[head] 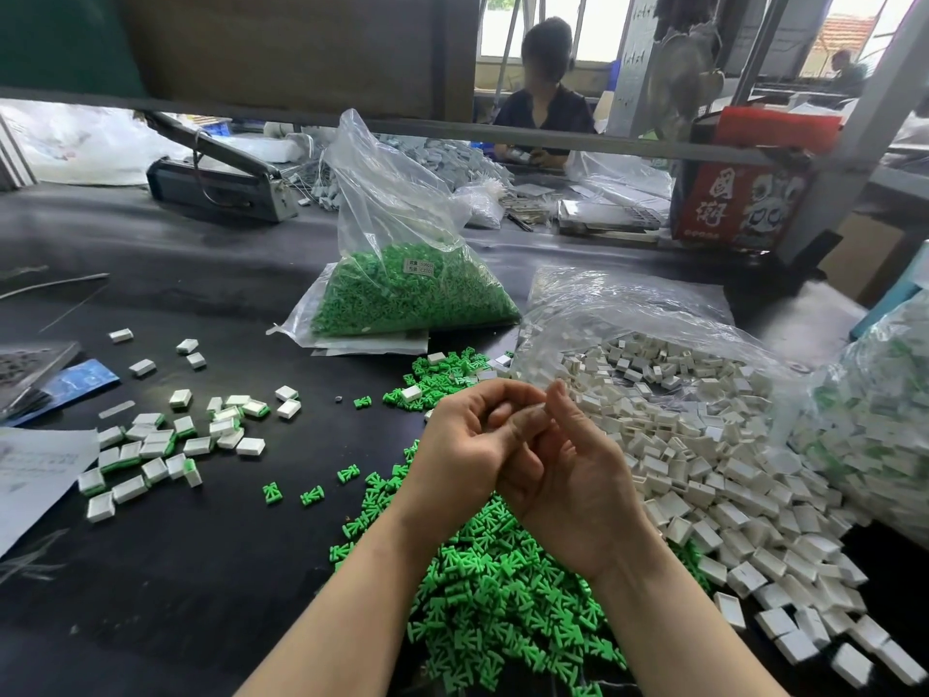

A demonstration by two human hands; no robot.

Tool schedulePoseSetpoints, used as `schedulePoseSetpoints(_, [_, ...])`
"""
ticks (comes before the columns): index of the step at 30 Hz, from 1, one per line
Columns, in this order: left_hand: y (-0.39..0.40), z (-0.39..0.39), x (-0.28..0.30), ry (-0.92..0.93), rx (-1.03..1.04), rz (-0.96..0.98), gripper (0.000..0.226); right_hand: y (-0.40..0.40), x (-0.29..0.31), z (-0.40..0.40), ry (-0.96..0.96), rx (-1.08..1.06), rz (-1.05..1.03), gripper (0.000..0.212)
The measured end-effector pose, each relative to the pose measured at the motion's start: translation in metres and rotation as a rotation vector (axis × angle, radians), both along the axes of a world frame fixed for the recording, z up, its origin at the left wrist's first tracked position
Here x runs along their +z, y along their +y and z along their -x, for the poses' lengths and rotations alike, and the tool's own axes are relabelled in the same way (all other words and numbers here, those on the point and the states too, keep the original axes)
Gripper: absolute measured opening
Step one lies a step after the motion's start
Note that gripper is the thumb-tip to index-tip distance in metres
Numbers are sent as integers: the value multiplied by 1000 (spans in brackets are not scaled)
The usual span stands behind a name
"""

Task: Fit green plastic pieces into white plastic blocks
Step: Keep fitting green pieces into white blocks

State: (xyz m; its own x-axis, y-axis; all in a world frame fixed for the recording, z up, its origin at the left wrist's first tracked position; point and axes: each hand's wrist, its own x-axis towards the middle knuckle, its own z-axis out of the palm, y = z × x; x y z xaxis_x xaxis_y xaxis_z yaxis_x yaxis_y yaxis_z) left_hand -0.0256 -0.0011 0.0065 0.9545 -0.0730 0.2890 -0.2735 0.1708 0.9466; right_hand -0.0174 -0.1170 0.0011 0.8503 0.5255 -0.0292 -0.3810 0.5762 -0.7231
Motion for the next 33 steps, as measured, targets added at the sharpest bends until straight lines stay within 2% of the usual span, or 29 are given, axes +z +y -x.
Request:
schedulePoseSetpoints(3, [1, -1, 1, 20, 16, 44, 16, -3, 3, -1, -17, 65, -9, 69])
schedulePoseSetpoints(6, [0, -2, 1, 41, 15, 102, 30, -6, 4, -3, -15, 115, -40, 69])
schedulePoseSetpoints(11, [-1, -1, 2, 40, 21, 161, 16, -6, 5, -3, 3, 129, -73, 62])
schedulePoseSetpoints(19, [1, 0, 2, 27, 31, 155, 13, -6, 6, -2, -11, 132, -53, 61])
schedulePoseSetpoints(22, [1, 1, 2, 18, 13, 150, 7, -5, 6, -2, -24, 123, -44, 53])
schedulePoseSetpoints(33, [2, 5, 6, -40, 1, 125, 10, -3, 6, 0, -91, 116, -95, 50])
